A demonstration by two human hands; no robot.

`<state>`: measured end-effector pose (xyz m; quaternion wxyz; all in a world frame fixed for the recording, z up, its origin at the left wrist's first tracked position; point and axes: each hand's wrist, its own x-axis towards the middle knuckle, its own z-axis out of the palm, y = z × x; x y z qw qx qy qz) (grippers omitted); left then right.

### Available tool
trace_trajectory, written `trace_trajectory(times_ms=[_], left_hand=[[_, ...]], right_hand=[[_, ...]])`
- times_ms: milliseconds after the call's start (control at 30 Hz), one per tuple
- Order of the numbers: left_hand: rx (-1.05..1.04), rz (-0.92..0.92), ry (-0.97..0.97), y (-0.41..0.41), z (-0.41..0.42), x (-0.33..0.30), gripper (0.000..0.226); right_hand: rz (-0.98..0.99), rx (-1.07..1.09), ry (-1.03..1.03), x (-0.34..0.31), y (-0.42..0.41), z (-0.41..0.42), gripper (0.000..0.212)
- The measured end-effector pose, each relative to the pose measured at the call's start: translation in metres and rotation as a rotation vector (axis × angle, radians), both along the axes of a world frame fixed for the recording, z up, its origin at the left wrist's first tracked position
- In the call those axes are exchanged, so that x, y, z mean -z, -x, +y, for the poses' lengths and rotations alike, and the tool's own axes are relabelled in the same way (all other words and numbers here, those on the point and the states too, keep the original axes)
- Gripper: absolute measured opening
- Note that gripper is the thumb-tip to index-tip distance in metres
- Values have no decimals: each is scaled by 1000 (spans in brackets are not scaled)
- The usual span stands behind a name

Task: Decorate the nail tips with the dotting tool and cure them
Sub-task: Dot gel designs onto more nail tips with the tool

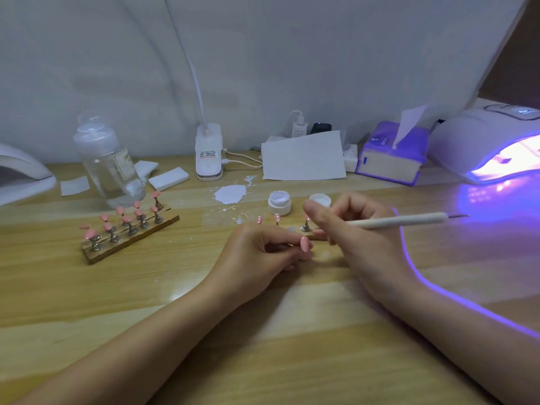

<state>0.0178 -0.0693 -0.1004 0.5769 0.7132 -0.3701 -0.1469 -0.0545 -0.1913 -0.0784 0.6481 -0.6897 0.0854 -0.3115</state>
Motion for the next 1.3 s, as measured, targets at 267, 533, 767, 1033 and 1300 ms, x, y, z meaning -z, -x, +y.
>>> trace_trajectory(times_ms=[267, 533, 767, 1033, 1300], left_hand=[[32, -84, -8, -1, 1, -1, 17], [14, -124, -33, -2, 1, 1, 25], [14, -123, -46, -2, 1, 2, 20], [3, -131, -58, -2, 1, 3, 19], [21, -130, -49, -2, 1, 2, 19]], right_hand=[[-37, -75, -13, 10, -7, 1, 37], [-15, -88, -49, 14, -11, -2, 43], [-10, -92, -32, 12, -10, 0, 43], [2, -91, -28, 11, -10, 1, 42], [-3, -100, -45, 13, -11, 0, 43]])
